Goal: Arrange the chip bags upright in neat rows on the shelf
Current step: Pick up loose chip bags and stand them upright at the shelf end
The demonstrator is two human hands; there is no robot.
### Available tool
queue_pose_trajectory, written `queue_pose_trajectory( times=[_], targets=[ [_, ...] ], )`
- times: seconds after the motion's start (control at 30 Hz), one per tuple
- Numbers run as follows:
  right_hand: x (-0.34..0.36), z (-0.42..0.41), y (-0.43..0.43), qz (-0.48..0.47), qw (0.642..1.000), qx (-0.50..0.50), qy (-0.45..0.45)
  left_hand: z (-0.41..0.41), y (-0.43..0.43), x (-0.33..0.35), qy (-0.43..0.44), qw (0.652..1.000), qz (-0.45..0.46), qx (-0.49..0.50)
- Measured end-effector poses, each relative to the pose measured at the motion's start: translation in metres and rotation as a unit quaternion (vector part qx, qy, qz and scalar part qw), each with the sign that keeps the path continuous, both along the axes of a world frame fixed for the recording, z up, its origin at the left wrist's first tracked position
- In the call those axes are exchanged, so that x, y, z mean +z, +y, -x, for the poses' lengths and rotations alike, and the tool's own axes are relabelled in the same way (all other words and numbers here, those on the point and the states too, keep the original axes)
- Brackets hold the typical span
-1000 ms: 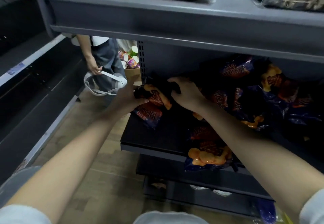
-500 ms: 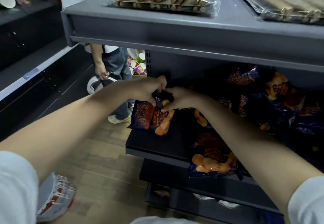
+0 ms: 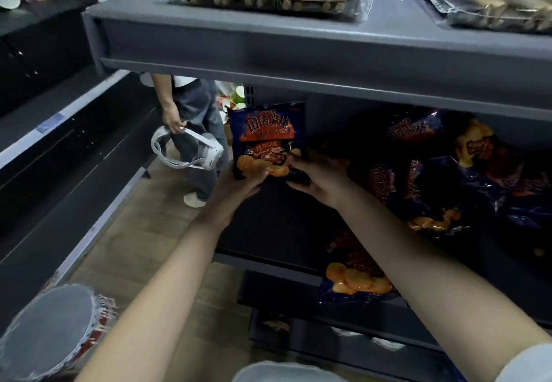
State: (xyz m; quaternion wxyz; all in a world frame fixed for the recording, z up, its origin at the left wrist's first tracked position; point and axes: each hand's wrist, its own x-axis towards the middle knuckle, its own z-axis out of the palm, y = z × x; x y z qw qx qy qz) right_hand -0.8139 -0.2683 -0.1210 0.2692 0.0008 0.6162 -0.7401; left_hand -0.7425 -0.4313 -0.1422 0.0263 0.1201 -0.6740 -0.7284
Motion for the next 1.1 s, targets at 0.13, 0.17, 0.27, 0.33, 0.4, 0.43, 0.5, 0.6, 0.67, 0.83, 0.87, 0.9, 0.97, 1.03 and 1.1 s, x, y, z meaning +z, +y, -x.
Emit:
queue_pose_trajectory(
  times=[0.13,0.17,0.27,0.33,0.4,0.43,0.5,0.6,0.67,0.83,0.87,0.9,0.97,1.03,1.1],
  targets=[
    [-0.004,-0.005,-0.006,-0.013,1.000,-0.001,0.010,0.013,-0.010,0.001,-0.004,0.999,-0.013,0.052],
    [-0.003,-0.005,-0.005,-0.036,0.999,0.001,0.036,0.017,-0.016,0.001,-0.003,0.998,-0.026,0.054],
    [0.000,0.001,0.005,-0.183,0.962,-0.007,0.205,0.032,-0.035,0.000,0.010,0.997,-0.037,0.062],
    [-0.002,0.002,0.014,-0.320,0.879,-0.005,0.354,0.047,-0.046,-0.003,0.024,0.998,-0.027,0.054],
    [-0.010,0.002,0.020,-0.432,0.787,0.040,0.439,0.064,-0.050,-0.007,0.032,0.999,-0.013,0.037],
    [-0.016,0.001,0.022,-0.473,0.752,0.071,0.454,0.073,-0.050,-0.010,0.031,0.999,-0.003,0.029],
    [-0.030,-0.003,0.026,-0.529,0.705,0.125,0.456,0.089,-0.047,-0.017,0.022,1.000,0.020,0.010],
    [-0.044,-0.008,0.036,-0.564,0.667,0.176,0.453,0.108,-0.041,-0.030,-0.001,0.997,0.071,-0.011],
    [-0.048,-0.009,0.040,-0.574,0.658,0.187,0.450,0.117,-0.040,-0.038,-0.012,0.984,0.177,-0.020],
    [-0.047,-0.008,0.041,-0.576,0.667,0.186,0.434,0.125,-0.034,-0.051,-0.027,0.947,0.321,0.003],
    [-0.046,-0.009,0.042,-0.578,0.666,0.186,0.433,0.124,-0.032,-0.053,-0.031,0.929,0.368,0.015],
    [-0.046,-0.009,0.041,-0.580,0.664,0.187,0.433,0.123,-0.030,-0.054,-0.038,0.911,0.409,0.023],
    [-0.045,-0.010,0.041,-0.584,0.660,0.189,0.433,0.119,-0.028,-0.056,-0.062,0.893,0.445,0.025],
    [-0.042,-0.011,0.040,-0.580,0.665,0.192,0.431,0.115,-0.026,-0.057,-0.077,0.901,0.427,0.023],
    [-0.036,-0.013,0.040,-0.554,0.692,0.178,0.428,0.109,-0.025,-0.052,-0.060,0.914,0.399,0.039]
  ],
)
